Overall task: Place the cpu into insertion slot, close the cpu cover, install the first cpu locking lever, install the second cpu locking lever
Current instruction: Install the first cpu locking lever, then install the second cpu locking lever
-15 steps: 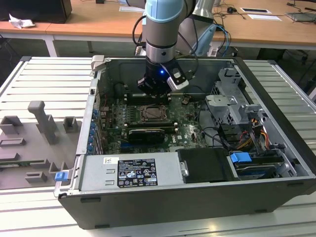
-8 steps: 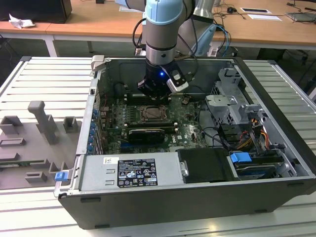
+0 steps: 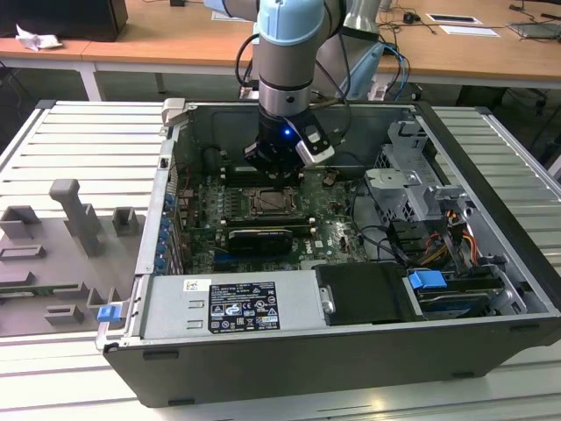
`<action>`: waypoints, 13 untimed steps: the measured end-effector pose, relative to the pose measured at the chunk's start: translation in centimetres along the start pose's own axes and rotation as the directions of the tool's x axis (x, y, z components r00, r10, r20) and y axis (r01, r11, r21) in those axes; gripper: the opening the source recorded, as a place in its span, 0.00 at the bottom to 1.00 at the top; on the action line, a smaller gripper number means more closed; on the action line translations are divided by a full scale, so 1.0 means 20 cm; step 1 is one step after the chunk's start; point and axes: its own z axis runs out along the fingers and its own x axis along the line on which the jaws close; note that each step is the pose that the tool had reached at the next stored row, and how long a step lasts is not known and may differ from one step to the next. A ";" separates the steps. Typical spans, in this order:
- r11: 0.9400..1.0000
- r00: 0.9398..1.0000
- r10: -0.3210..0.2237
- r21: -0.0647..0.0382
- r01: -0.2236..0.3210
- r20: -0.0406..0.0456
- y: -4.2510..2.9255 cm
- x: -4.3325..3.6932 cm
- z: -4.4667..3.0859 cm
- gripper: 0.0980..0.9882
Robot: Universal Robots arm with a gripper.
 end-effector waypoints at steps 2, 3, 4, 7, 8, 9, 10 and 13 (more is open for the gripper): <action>1.000 1.000 0.000 0.000 0.000 0.000 0.002 -0.001 -0.026 0.01; 1.000 1.000 0.000 0.000 0.000 -0.001 0.005 -0.002 -0.058 0.01; 1.000 1.000 0.000 0.001 0.000 -0.001 0.006 -0.002 -0.067 0.01; 1.000 1.000 0.000 0.001 0.000 -0.001 -0.020 -0.001 -0.070 0.01; 1.000 1.000 0.000 0.000 0.000 0.000 -0.030 0.000 -0.071 0.01; 1.000 1.000 0.000 0.000 0.000 0.000 -0.037 0.001 -0.072 0.01; 1.000 1.000 0.000 0.001 0.000 -0.001 -0.042 0.001 -0.072 0.01; 1.000 1.000 0.000 0.000 0.000 0.000 -0.050 0.002 -0.073 0.01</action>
